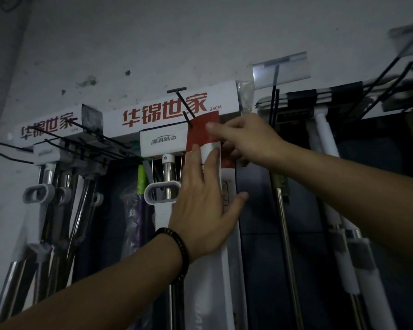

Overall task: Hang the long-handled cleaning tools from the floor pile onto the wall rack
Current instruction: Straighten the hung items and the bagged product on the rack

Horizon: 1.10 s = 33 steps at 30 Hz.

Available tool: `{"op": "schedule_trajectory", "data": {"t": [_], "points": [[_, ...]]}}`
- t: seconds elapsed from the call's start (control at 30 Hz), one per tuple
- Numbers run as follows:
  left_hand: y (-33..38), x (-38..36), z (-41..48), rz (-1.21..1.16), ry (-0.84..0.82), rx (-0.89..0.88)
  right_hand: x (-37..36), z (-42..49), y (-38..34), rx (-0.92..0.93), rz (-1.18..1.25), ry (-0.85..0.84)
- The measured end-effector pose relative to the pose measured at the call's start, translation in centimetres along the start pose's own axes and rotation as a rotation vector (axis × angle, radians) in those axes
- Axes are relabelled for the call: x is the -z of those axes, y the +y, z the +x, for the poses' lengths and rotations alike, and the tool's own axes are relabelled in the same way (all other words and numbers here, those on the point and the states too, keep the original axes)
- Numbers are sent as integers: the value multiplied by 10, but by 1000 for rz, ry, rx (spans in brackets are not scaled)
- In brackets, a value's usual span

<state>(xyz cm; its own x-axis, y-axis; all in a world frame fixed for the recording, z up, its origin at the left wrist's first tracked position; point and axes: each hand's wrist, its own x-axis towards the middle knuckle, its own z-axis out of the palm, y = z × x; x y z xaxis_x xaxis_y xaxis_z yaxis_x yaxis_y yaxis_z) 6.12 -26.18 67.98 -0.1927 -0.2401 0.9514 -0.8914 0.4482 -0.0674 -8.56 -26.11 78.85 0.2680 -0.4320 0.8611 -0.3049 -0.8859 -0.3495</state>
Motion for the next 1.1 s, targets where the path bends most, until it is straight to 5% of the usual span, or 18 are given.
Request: {"op": "schedule_trajectory", "data": {"t": [0.3,0.77,1.1], "points": [[-16,-23,18,-15,-186,23,-13,27,33,-58,-225,201],[-58,-103,41,250,-318,45,-37,66,107,-170,-401,247],[-78,-133,54,224,-378,37,-48,85,144,-250,-437,276]]}}
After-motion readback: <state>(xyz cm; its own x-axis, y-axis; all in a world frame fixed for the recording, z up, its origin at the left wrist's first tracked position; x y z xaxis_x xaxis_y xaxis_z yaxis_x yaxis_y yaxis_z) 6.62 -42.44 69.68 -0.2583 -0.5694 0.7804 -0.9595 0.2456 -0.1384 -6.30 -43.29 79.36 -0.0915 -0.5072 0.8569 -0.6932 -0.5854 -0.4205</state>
